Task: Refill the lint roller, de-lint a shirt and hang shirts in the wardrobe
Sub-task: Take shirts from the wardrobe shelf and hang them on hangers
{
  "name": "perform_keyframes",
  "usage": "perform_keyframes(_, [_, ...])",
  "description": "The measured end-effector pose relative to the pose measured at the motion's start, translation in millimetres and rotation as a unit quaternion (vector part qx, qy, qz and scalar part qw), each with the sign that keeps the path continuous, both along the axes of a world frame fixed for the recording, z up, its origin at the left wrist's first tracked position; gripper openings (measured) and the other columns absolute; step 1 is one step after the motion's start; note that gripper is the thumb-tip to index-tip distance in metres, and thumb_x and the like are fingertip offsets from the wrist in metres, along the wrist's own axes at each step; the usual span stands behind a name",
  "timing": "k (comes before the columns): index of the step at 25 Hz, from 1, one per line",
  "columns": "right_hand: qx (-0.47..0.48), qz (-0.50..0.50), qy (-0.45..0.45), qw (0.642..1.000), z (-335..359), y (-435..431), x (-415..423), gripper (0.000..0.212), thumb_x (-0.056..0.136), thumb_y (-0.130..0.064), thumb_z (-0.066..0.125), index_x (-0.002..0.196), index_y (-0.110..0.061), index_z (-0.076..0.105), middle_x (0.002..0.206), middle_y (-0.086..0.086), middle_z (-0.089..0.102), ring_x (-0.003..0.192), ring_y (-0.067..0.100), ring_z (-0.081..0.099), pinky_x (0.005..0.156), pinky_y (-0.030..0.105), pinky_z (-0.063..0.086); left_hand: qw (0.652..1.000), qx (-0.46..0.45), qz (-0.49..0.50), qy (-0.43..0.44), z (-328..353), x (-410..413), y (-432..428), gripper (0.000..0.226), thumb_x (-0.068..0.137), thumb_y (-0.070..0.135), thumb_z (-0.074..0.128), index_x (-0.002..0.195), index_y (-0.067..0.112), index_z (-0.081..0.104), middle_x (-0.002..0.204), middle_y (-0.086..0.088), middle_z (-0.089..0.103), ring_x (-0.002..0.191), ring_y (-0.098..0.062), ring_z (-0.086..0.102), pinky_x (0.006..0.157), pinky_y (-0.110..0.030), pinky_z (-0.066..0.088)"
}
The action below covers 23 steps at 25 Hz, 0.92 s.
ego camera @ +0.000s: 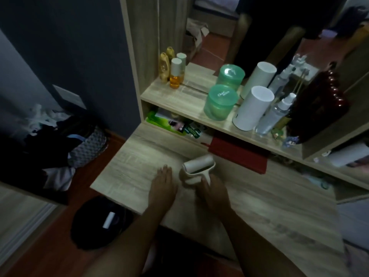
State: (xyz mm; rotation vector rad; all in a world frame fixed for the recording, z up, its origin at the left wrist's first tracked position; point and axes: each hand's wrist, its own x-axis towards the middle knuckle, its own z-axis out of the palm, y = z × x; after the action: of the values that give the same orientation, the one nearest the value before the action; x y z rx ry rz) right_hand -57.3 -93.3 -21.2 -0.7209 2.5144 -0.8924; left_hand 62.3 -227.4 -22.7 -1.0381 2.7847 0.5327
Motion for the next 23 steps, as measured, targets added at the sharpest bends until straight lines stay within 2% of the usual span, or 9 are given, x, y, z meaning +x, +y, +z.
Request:
perform_keyframes(5, [0.041, 0.041, 0.040, 0.998, -16.1, -7.7, -8.9, 0.046, 0.097, -0.043, 0.032, 0.127, -0.011, 0.048, 0.122, 0.010, 0.055, 0.108, 0.026, 0.054, 0.088, 0.035, 0.042, 0.999, -0.001, -0.015, -0.046, -19.4, -12.6, -5.9, 0.065, 0.100, 0.043, 0.024, 0.150, 0.006, 0.005, 0.160, -0.013, 0.002, 0.147, -0.027, 0.001, 0.116, -0.042, 0.017])
perform_keyframes(8, [0.029, 0.025, 0.036, 0.999, -17.5, -11.8, -5.3, 0.044, 0.096, -0.043, 0.035, 0.123, -0.011, 0.049, 0.118, 0.010, 0.057, 0.105, 0.025, 0.055, 0.084, 0.033, 0.042, 0.999, 0.012, -0.011, -0.040, -18.5, -12.2, -4.5, 0.080, 0.088, 0.053, -0.001, 0.150, 0.004, 0.008, 0.159, -0.015, 0.005, 0.147, -0.029, 0.004, 0.115, -0.046, 0.019])
perform_keyframes(10, [0.029, 0.015, 0.058, 0.998, -15.8, -11.1, -3.5, 0.050, 0.091, -0.051, 0.034, 0.117, -0.012, 0.052, 0.112, 0.009, 0.058, 0.101, 0.024, 0.056, 0.079, 0.031, 0.041, 0.999, 0.014, -0.011, -0.038, -21.0, -11.1, -5.4, 0.091, 0.077, 0.054, -0.010, 0.150, 0.003, 0.011, 0.158, -0.016, 0.008, 0.147, -0.030, 0.007, 0.114, -0.046, 0.021])
perform_keyframes(11, [0.033, 0.006, 0.086, 0.996, -14.0, -10.1, -3.5, 0.054, 0.088, -0.055, 0.033, 0.114, -0.013, 0.053, 0.108, 0.008, 0.059, 0.098, 0.024, 0.056, 0.077, 0.030, 0.041, 0.999, 0.016, -0.011, -0.037, -20.8, -10.9, -6.7, 0.088, 0.080, 0.054, -0.009, 0.150, 0.004, 0.011, 0.159, -0.015, 0.008, 0.147, -0.030, 0.006, 0.115, -0.045, 0.021])
perform_keyframes(13, [0.037, -0.014, 0.139, 0.990, -3.6, -9.3, -2.9, 0.055, 0.082, -0.059, 0.037, 0.107, -0.013, 0.056, 0.102, 0.006, 0.058, 0.092, 0.022, 0.055, 0.073, 0.031, 0.043, 0.998, 0.036, -0.009, -0.041, -15.9, -9.8, -8.9, 0.071, 0.095, 0.051, 0.007, 0.150, 0.005, 0.007, 0.159, -0.013, 0.004, 0.147, -0.027, 0.002, 0.116, -0.042, 0.018])
perform_keyframes(16, [0.012, -0.003, 0.180, 0.984, 19.7, -19.4, -2.4, 0.052, 0.081, -0.057, 0.040, 0.102, -0.013, 0.057, 0.098, 0.005, 0.057, 0.086, 0.020, 0.055, 0.067, 0.028, 0.042, 0.999, 0.045, -0.016, 0.007, 4.5, -4.4, -18.1, 0.069, 0.098, 0.050, 0.017, 0.150, 0.006, 0.007, 0.159, -0.012, 0.005, 0.147, -0.023, 0.004, 0.117, -0.034, 0.016])
perform_keyframes(20, [-0.117, 0.102, 0.208, 0.966, 73.5, -80.1, 10.5, 0.044, 0.085, -0.045, 0.037, 0.100, -0.011, 0.061, 0.097, 0.009, 0.060, 0.086, 0.024, 0.057, 0.072, 0.032, 0.046, 0.991, 0.014, 0.028, 0.131, 71.6, 26.7, -63.5, 0.059, 0.101, 0.037, 0.034, 0.150, 0.007, 0.015, 0.158, -0.011, 0.014, 0.147, -0.019, 0.010, 0.117, -0.031, 0.016])
perform_keyframes(23, [-0.179, 0.197, 0.225, 0.937, 127.2, -155.9, 49.3, 0.037, 0.090, -0.040, 0.033, 0.096, -0.013, 0.058, 0.094, 0.006, 0.055, 0.085, 0.021, 0.052, 0.069, 0.033, 0.046, 0.976, -0.062, 0.070, 0.195, 131.9, 85.1, -116.1, 0.059, 0.101, 0.036, 0.036, 0.149, 0.008, 0.017, 0.158, -0.008, 0.017, 0.147, -0.018, 0.011, 0.117, -0.032, 0.016])
